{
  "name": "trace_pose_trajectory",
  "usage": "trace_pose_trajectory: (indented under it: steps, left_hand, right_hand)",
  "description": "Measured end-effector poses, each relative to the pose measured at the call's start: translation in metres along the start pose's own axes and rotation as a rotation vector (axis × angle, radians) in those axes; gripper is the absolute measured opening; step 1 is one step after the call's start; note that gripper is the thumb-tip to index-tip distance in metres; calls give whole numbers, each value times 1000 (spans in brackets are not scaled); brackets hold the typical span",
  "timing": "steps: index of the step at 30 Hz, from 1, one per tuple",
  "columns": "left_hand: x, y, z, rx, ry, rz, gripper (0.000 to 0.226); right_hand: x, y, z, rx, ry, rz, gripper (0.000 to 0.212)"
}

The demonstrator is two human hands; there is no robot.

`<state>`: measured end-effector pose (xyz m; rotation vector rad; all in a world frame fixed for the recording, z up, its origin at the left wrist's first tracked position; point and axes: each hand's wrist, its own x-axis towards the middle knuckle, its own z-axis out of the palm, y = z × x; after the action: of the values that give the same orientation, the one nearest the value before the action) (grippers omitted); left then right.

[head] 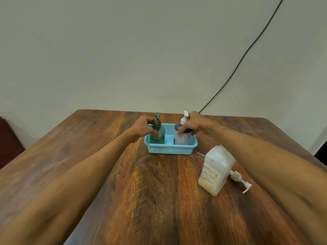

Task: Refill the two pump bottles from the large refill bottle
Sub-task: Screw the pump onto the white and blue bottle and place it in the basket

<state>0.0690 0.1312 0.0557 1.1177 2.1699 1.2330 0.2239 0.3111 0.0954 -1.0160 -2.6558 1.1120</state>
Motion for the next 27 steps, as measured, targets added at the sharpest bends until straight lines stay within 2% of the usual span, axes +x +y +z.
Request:
trace_pose_trajectory:
  steps: [10, 18, 24, 27]
  left_hand:
    - [-2, 2, -3, -36, -45, 3, 42]
    - [-3, -3, -1, -28, 3, 40, 45]
    - [-3, 1, -6, -26, -119, 33, 59]
    - [-3, -1, -6, -10, -127, 31, 52]
  right_hand:
    - [0, -1, -1, -4, -12, 8, 55]
    - [6, 3, -2, -2, -18, -1, 55]
    - [9, 5, -8, -31, -120, -12, 70]
    - [8, 6, -11, -30, -145, -23, 67]
